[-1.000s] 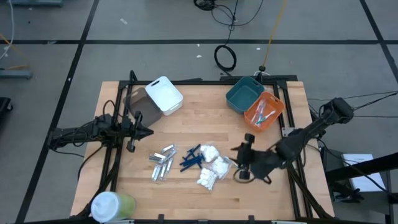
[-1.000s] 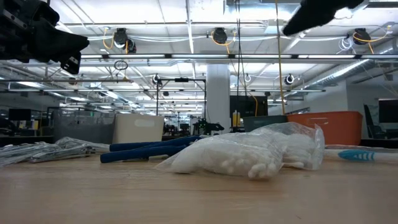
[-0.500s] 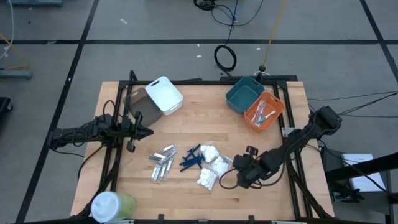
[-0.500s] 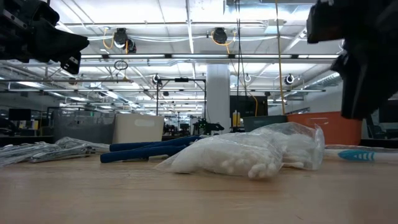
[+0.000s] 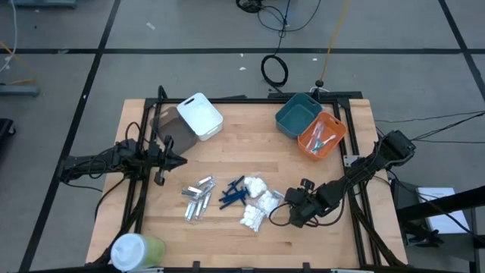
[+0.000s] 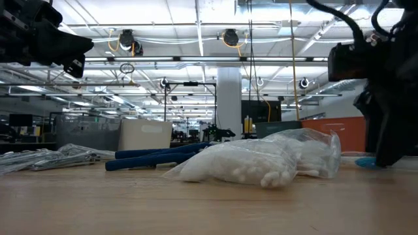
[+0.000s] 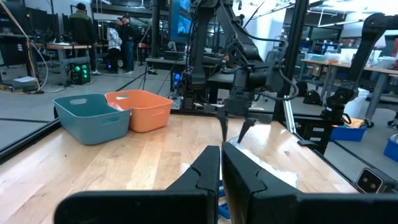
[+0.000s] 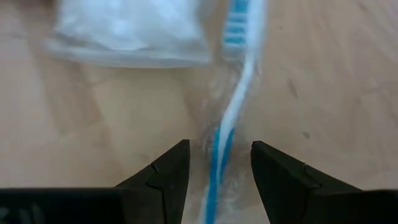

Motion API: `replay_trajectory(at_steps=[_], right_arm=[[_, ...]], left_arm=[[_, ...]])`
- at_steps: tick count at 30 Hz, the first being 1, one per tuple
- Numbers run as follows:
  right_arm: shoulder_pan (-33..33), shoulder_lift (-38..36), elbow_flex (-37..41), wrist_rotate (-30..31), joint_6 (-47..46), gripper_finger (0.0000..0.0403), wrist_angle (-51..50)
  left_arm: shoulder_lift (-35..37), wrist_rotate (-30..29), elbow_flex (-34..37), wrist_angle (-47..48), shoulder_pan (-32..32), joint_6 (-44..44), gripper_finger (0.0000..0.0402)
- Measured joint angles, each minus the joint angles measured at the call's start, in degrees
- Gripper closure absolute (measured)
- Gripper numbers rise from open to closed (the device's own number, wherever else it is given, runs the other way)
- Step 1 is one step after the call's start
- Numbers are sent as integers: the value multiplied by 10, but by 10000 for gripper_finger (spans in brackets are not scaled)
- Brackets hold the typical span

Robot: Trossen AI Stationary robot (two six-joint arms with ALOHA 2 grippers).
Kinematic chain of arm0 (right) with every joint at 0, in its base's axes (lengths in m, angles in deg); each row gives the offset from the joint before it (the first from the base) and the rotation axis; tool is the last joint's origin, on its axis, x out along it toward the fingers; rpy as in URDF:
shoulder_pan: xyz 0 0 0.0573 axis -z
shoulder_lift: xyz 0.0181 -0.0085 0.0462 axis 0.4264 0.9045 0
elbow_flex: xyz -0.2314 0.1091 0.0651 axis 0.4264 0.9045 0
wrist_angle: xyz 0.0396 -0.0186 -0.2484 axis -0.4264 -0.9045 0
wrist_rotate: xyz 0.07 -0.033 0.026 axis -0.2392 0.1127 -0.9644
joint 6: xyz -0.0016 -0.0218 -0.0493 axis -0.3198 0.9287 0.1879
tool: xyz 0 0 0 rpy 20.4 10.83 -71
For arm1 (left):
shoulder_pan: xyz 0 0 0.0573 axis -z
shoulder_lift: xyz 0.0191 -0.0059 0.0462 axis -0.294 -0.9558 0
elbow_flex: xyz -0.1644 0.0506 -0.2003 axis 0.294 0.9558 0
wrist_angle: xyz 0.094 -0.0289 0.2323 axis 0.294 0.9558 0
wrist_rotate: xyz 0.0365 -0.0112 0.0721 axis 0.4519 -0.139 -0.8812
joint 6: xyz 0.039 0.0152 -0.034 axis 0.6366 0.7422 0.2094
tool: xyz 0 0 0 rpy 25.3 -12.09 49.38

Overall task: Pick & Place Travel size toiletries
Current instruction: Put the blue toothbrush into the orange bin

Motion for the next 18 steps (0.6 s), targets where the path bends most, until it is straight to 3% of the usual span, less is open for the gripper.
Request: replay_trajectory(at_steps=[8,18], right_arm=[[3,-3,29,5,-40,261,5],[11,-7,30,-14,-46,388,-3]], left_arm=[[0,0,0,0,0,0,387],[0,0,0,0,0,0,387]])
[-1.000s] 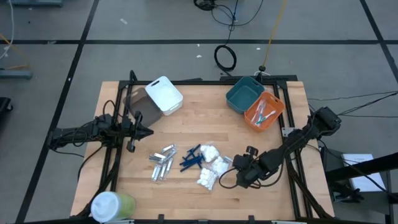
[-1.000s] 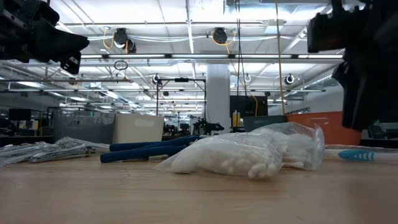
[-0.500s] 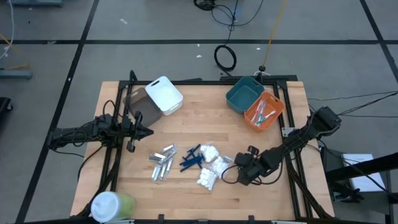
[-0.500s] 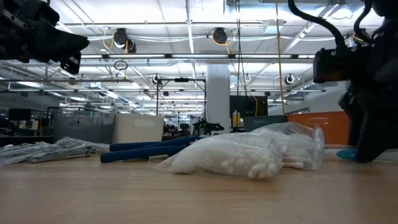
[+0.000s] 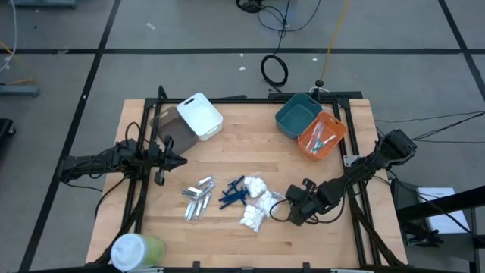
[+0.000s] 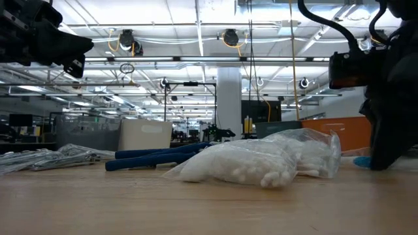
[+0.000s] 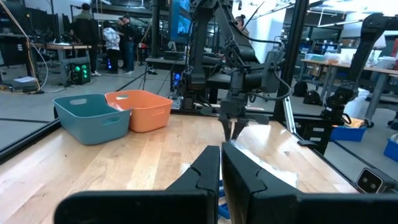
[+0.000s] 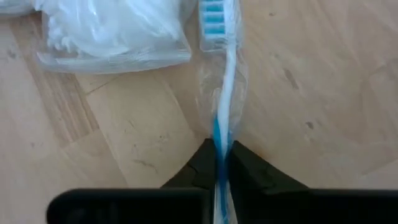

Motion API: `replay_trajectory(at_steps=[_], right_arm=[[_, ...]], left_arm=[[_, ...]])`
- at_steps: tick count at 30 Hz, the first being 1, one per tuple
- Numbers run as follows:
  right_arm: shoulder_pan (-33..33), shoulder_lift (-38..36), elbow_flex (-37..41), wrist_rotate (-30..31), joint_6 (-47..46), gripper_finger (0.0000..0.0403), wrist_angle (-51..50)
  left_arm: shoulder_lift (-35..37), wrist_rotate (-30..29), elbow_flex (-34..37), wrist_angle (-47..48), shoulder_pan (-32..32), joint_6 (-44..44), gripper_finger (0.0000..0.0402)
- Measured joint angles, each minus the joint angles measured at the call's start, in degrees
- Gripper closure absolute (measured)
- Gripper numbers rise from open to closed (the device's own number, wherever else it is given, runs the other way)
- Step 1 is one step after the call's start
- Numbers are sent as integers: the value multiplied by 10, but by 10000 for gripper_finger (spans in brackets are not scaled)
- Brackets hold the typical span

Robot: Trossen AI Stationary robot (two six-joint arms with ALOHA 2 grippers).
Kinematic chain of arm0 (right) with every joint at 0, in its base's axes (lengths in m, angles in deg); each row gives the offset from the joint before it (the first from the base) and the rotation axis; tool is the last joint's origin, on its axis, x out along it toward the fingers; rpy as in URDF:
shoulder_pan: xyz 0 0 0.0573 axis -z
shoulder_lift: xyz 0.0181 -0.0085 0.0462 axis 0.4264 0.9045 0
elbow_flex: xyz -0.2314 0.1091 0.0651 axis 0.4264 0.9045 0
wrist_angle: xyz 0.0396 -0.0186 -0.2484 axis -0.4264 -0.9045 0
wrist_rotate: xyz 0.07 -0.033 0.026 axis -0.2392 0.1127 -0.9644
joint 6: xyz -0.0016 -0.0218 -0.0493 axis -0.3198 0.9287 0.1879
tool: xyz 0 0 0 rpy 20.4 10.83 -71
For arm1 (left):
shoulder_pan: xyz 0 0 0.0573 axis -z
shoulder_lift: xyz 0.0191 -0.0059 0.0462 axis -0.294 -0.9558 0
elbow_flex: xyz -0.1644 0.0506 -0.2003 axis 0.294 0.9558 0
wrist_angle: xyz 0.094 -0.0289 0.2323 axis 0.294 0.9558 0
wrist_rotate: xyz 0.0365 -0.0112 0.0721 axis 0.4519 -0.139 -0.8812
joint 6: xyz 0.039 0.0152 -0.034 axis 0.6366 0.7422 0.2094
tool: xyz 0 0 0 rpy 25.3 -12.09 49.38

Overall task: Pick & Place Travel size toiletries
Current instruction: Put the blue toothbrush into the orange bin

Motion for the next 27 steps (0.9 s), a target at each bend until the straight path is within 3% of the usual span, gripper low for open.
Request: replay_trajectory(at_steps=[6,10,14,18,23,27], right_arm=[[1,-69,4,-9,-28,380,-57],[-3,-144,3,29,-58,389,-96],[-18,-224,3,127,-62,387,-110],[-37,-287,8,277,-62,384,-124],[-37,-357,67,438,-84,384,-112],[-17,-395,135,534,-125,384,-105]], left_arm=[[0,0,0,0,0,0,387],[0,0,0,0,0,0,387],[0,0,0,0,0,0,387],[0,0,0,0,0,0,387],[0,0,0,0,0,0,387],[0,0,0,0,0,0,387]])
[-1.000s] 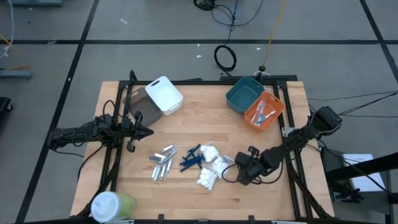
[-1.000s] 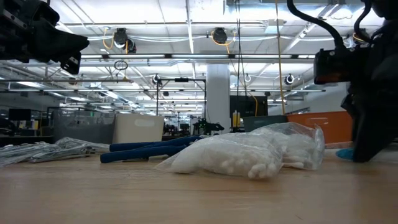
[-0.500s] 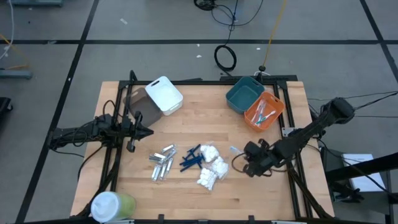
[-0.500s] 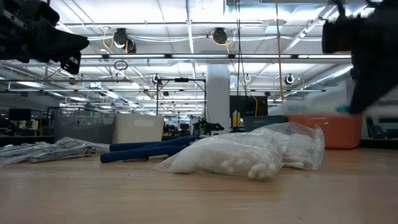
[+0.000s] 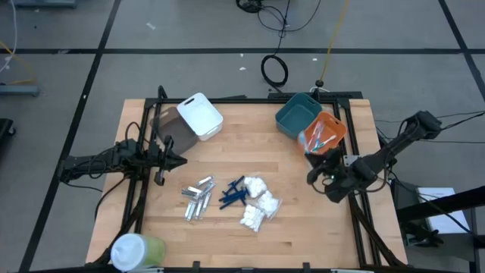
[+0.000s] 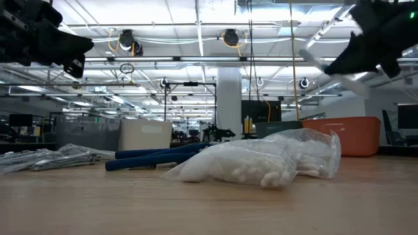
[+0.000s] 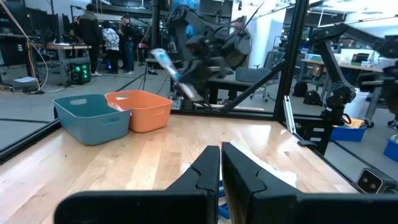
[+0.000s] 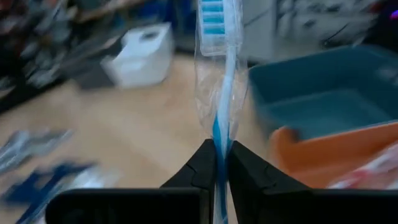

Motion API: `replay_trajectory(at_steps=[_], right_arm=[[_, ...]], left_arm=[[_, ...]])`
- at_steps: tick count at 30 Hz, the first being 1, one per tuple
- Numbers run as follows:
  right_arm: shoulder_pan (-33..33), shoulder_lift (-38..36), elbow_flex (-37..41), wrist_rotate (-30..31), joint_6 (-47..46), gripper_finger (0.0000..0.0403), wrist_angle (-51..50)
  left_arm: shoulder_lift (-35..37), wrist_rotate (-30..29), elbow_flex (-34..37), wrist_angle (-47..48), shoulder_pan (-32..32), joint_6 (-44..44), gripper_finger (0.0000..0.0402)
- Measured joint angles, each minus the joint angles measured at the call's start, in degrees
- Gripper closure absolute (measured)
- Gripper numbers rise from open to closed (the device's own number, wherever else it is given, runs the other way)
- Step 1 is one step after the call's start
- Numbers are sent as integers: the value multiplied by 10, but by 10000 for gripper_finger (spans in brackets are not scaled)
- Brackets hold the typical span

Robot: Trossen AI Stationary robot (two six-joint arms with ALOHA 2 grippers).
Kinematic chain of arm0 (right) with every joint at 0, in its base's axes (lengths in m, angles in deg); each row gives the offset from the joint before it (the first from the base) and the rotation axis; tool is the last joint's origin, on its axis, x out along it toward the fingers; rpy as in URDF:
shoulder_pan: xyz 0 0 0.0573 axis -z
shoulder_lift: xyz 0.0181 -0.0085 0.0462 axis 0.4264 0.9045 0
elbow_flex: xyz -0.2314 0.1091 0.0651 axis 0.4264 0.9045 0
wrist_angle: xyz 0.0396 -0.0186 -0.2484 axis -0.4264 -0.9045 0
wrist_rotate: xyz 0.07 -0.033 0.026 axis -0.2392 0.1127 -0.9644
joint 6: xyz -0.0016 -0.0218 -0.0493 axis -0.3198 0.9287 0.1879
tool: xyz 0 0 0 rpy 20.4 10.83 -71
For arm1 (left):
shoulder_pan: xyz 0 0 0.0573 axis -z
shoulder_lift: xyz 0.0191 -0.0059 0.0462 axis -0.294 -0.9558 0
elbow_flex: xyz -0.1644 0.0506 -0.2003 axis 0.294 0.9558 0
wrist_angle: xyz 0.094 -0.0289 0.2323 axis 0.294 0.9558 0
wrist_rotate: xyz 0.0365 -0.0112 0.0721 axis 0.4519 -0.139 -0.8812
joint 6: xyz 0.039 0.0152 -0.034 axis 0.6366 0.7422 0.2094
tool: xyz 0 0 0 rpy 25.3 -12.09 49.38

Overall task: Pick & Place Travel size toiletries
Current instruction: Put the blue toothbrush into the orange bin

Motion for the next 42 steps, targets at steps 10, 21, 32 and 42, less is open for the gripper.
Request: replay_trajectory(at_steps=[10,21,32,42], right_arm=[[69,-75,116,197,-12,384,85],[147,-81,269,218,-12,374,330],[160,-83,297,219,48,315,442],[160,-83,298,219,276,263,605]], left_arm=[[0,0,0,0,0,0,387],[0,0,0,0,0,0,387],[0,0,0,0,0,0,387],[0,0,0,0,0,0,387]])
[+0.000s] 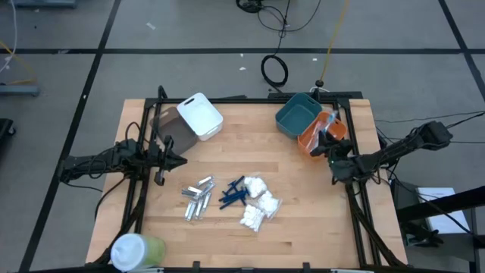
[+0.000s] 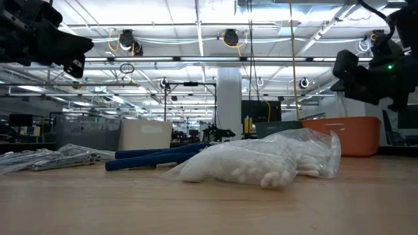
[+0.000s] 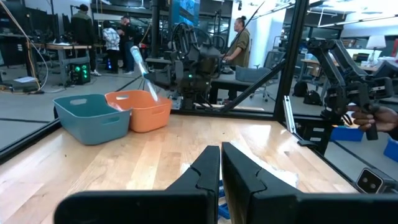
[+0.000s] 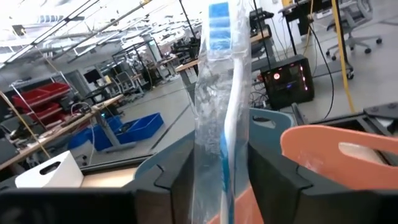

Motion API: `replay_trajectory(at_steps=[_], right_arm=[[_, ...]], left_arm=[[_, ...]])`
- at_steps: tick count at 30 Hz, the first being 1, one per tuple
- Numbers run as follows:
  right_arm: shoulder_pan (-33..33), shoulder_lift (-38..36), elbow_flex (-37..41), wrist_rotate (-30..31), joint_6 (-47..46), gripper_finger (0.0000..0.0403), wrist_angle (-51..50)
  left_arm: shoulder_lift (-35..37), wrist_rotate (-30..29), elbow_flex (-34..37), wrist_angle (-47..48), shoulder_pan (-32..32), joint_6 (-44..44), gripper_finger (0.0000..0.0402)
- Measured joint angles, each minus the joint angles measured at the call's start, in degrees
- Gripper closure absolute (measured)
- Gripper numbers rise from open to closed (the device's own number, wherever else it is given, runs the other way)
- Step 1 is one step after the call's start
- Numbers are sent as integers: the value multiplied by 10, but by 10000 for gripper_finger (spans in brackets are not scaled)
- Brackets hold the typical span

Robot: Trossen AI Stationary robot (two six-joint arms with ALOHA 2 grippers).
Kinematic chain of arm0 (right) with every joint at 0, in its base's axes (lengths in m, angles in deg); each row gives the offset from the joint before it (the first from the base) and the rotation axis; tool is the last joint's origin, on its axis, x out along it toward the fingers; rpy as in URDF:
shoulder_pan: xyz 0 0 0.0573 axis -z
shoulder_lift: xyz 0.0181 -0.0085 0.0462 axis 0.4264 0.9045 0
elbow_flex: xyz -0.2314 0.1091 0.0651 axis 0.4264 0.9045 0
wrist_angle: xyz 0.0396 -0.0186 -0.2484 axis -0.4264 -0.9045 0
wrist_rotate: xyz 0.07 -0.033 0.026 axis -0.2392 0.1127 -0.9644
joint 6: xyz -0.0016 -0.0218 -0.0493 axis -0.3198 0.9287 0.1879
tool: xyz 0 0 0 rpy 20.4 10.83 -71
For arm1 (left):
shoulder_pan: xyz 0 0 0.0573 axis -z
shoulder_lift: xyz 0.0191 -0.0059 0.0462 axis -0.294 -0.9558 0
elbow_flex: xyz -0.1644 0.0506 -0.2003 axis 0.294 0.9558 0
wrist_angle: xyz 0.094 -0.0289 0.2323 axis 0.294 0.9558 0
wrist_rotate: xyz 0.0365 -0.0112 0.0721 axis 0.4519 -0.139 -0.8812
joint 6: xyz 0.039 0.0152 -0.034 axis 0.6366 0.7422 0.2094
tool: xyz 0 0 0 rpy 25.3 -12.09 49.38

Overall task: Pick & Place Travel size toiletries
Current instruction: Put the blue toothbrush into the orange bin

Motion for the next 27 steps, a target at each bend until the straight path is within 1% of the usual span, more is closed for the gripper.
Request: replay_trajectory(at_steps=[4,9,19,22,25,27], right_arm=[[0,0,0,0,69,248,50],[0,0,0,0,133,238,79],[-1,0,1,-3,198,236,101],[0,0,0,-25,296,236,155],[5,0,-21,-60,446,238,225],[11,1,-49,-64,551,238,249]], left_arm=[[0,0,0,0,0,0,387],[0,0,0,0,0,0,387],[0,0,0,0,0,0,387],[0,0,0,0,0,0,387],[0,0,0,0,0,0,387],[0,0,0,0,0,0,387]])
